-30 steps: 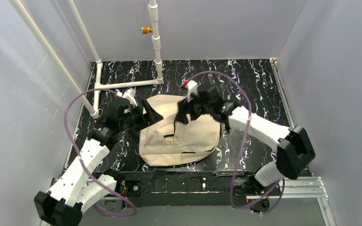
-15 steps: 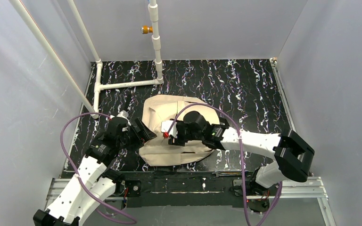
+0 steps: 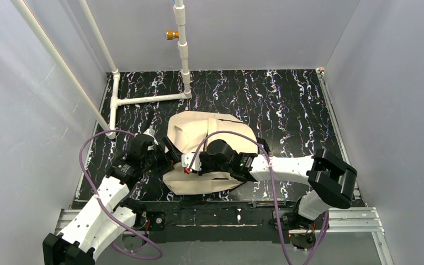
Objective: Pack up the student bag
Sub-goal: Zip the student bag at the center of the board.
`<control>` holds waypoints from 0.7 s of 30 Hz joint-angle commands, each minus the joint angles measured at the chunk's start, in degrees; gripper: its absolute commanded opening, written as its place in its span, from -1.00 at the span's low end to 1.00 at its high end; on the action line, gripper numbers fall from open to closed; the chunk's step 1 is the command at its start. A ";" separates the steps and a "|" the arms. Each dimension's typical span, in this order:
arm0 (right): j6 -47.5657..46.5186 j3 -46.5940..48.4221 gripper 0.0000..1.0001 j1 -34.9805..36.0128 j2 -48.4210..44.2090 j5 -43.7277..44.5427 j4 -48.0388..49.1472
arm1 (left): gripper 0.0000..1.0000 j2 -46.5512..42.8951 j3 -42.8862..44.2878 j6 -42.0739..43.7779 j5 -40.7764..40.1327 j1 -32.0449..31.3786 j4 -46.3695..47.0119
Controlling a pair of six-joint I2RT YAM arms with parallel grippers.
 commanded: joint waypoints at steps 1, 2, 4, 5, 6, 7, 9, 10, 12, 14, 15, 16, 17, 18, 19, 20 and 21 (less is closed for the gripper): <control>0.76 0.25 -0.53 0.15 1.18 6.95 5.43 | 0.47 0.83 -2.31 -1.10 2.02 0.21 2.79; 1.20 0.59 -0.73 0.14 1.10 8.32 5.60 | 0.39 0.97 -3.13 -1.57 2.49 0.24 3.95; 3.78 0.92 -0.97 0.14 0.07 10.45 6.45 | 0.21 1.39 -5.24 -2.74 3.96 0.25 7.21; 4.76 0.95 -0.97 0.14 -0.53 11.00 6.86 | 0.14 1.91 -6.20 -3.22 4.62 0.24 8.81; 5.93 1.00 -0.97 0.14 -1.36 11.05 6.86 | 0.04 2.66 -7.17 -3.49 5.02 0.25 10.14; 6.98 1.10 -0.97 0.10 -2.08 10.82 6.68 | -0.03 3.48 -7.65 -3.59 5.17 0.20 11.00; 9.37 1.01 -0.97 -0.05 -3.31 10.25 6.93 | -0.13 5.29 -8.17 -3.44 5.38 0.25 12.10; 11.04 0.89 -0.97 -0.22 -3.96 10.58 7.41 | -0.15 6.17 -8.23 -3.02 5.47 0.24 12.39; 15.54 1.22 -0.97 -1.67 -5.12 8.18 7.27 | -0.17 7.48 -8.37 -2.34 4.92 0.20 11.94; 18.97 1.37 -0.97 -3.56 -6.00 3.39 6.41 | -0.17 7.92 -8.42 -1.61 4.40 0.22 11.32; 19.95 1.16 -0.97 -4.56 -6.17 1.02 6.28 | -0.17 7.73 -8.54 -1.45 4.14 0.25 11.04; 20.92 0.93 -0.97 -5.81 -6.13 -1.37 6.51 | -0.17 7.32 -8.78 -1.43 3.83 0.21 10.97; 21.94 0.69 -0.97 -7.09 -5.93 -3.20 6.99 | -0.17 6.89 -9.04 -1.49 3.48 0.22 10.92; 23.09 0.79 -0.97 -8.42 -5.61 -5.36 7.32 | -0.16 6.50 -9.28 -1.54 3.24 0.24 10.88; 24.50 1.35 -0.97 -9.69 -5.26 -7.21 7.32 | -0.15 6.33 -9.44 -1.59 3.08 0.25 10.76; 25.95 2.04 -0.94 -10.78 -4.93 -9.22 6.92 | -0.14 6.23 -9.55 -1.60 2.94 0.26 10.53; 27.46 2.71 -0.90 -11.70 -4.64 -11.35 6.67 | -0.13 6.34 -9.61 -1.60 2.83 0.25 10.24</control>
